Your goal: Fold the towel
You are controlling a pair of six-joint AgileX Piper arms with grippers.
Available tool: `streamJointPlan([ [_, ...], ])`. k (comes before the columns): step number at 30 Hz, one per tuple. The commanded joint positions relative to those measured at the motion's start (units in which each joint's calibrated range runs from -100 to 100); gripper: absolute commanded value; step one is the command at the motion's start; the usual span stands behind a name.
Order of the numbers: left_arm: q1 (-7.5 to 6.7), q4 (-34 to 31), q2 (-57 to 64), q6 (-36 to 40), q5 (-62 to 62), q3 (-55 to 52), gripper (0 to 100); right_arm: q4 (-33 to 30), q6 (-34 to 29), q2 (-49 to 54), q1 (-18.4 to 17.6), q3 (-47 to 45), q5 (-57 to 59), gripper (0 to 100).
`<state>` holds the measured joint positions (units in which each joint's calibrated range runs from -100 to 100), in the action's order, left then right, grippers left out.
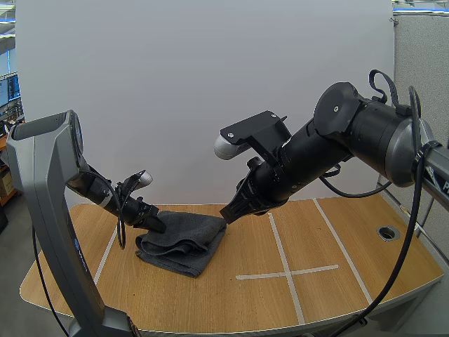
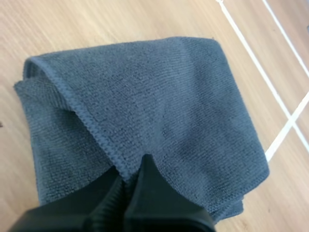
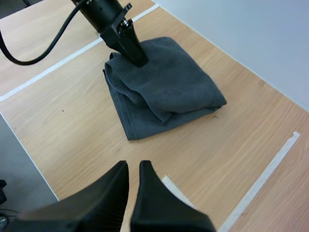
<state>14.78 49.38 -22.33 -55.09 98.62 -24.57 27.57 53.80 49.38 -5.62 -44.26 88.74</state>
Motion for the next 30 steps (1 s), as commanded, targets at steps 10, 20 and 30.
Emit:
streamJointPlan([
  [10,-0.52,-3.0,-3.3,0.1,-7.9,-0.5,0,5.7,3.0,-0.9,0.2,-8.1,-5.2,2],
  [20,-0.52,-3.0,-5.1,0.6,-7.9,-0.7,0,19.6,13.9,-18.4,0.2,-8.3,-13.8,0],
  [30,-0.52,-2.8,-5.1,1.4,-10.7,-0.7,0,27.1,22.3,-38.3,-4.2,-3.8,-31.5,39],
])
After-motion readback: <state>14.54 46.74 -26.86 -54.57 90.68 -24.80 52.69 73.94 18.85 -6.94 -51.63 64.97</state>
